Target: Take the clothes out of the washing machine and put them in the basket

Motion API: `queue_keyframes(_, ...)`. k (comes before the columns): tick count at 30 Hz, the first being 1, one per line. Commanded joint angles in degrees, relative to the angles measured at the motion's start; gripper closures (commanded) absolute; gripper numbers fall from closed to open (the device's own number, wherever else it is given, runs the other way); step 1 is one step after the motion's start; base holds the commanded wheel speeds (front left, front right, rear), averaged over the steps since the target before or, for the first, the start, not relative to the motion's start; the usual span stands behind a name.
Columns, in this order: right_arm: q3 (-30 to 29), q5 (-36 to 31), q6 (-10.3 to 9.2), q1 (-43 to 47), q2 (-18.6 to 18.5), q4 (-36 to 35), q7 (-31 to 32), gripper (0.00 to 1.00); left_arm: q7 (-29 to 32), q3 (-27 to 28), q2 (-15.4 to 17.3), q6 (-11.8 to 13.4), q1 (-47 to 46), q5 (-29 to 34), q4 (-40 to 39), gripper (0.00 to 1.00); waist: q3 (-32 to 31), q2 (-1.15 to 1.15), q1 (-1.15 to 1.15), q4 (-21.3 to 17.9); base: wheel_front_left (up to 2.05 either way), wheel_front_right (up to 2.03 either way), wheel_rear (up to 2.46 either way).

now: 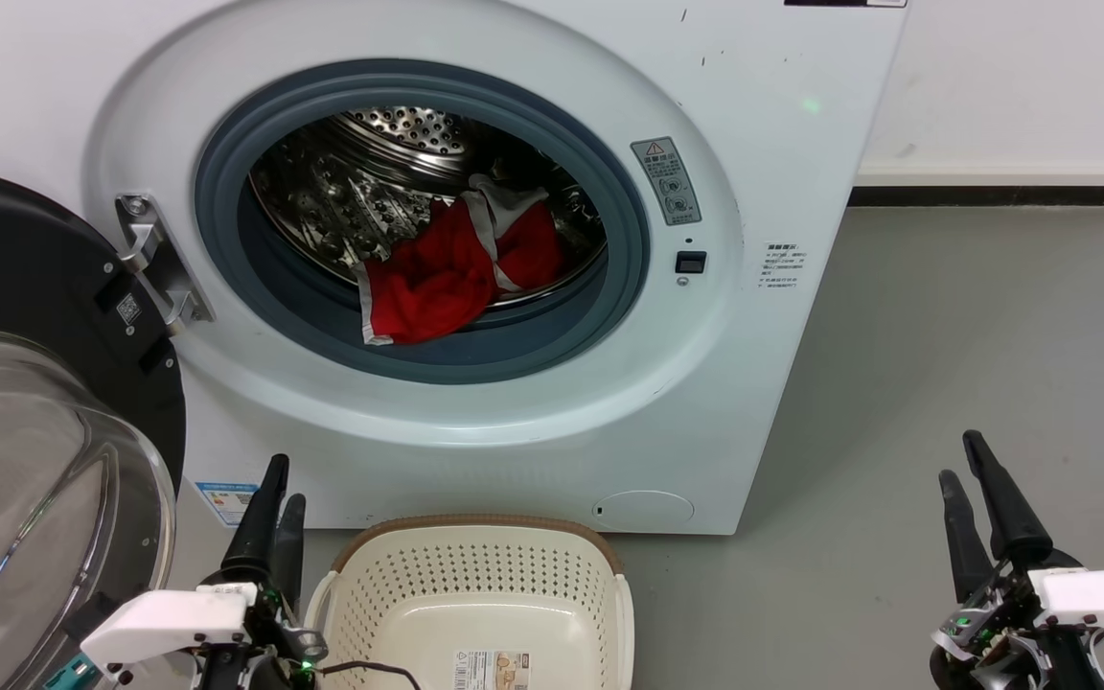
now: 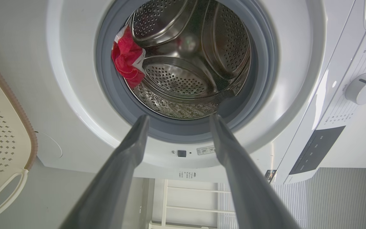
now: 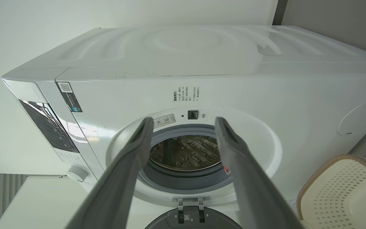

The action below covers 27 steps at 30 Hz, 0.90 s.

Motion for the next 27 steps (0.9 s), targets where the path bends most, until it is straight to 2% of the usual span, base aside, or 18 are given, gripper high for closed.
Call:
queue_keyframes(1, 0.35, -0.72, 0.01, -0.99, -0.01, -1.84, -0.82, 0.00, -0.71, -0.80, 0.13, -0.01, -1.54, 0.54, -1.29, 0.00, 0.02, 0.00, 0.00, 0.04, 0.00, 0.00, 0.00)
queue_keyframes(7, 1.00, -2.53, 0.01, -0.63, -0.01, -3.33, -2.49, 0.00, -2.42, -1.79, 0.13, -0.01, -1.91, 2.57, -2.28, 0.00, 0.11, 0.00, 0.00, 0.25, 0.00, 0.00, 0.00)
queue_keyframes(12, 1.68, -6.65, 0.01, -0.49, 0.00, -4.29, -3.78, 0.00, -3.73, -2.04, 0.14, -0.01, -2.13, 6.61, -3.60, 0.00, 0.22, 0.00, 0.00, 0.50, 0.00, 0.00, 0.00)
queue_keyframes(27, 3.77, -28.50, 0.01, 0.27, 0.02, -8.73, -7.29, 0.00, -7.24, -3.44, 0.17, -0.01, -2.64, 24.49, -6.89, 0.00, 0.28, 0.00, 0.00, 0.94, 0.00, 0.00, 0.00)
